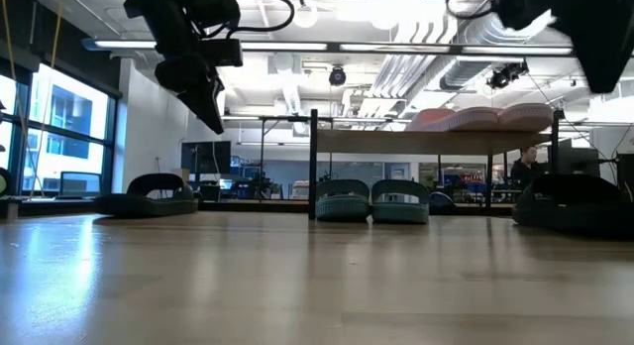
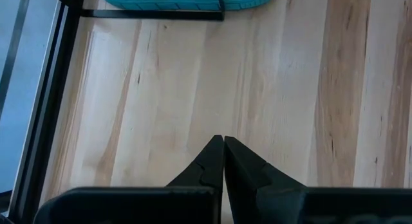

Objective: Pick and place slides into the shelf
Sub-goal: Put the right black slipper under the shelf

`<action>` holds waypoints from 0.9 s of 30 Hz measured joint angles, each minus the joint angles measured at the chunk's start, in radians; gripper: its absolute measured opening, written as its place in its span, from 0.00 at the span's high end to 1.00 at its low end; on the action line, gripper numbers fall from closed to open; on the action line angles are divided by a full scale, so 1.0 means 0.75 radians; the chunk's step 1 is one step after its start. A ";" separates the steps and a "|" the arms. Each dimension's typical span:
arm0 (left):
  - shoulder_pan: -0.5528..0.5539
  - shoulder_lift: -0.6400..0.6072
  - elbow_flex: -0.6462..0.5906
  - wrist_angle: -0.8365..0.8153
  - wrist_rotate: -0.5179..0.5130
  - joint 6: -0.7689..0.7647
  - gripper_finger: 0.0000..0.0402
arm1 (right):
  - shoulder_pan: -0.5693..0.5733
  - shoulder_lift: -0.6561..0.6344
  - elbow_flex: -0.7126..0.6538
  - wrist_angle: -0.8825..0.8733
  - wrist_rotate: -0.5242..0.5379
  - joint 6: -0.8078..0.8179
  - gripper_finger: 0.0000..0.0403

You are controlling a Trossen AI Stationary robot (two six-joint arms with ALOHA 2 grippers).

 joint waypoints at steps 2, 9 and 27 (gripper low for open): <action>0.000 0.000 0.000 0.000 0.005 -0.001 0.99 | 0.018 -0.028 0.011 0.015 -0.026 0.042 0.85; 0.000 0.000 0.000 0.000 0.005 -0.001 0.99 | 0.046 -0.089 -0.217 0.350 -0.083 0.083 0.98; 0.000 0.000 0.000 0.003 0.005 -0.007 0.99 | 0.191 -0.135 -0.711 0.829 -0.118 0.370 1.00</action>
